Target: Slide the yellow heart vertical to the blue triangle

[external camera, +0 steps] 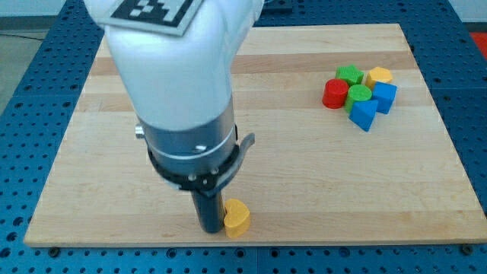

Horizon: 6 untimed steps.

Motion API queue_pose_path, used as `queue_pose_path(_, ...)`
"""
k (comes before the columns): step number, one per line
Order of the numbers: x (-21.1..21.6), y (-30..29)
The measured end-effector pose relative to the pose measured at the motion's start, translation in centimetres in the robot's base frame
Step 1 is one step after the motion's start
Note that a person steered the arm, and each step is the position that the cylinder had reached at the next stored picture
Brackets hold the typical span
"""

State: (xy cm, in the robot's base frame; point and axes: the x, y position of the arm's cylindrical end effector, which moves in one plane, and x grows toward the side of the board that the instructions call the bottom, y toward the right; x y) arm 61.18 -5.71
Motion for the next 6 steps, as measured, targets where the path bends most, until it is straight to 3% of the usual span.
queue_pose_path(2,0.0,2.3)
queue_pose_path(5,-2.6,13.7)
queue_pose_path(6,-4.9,13.5)
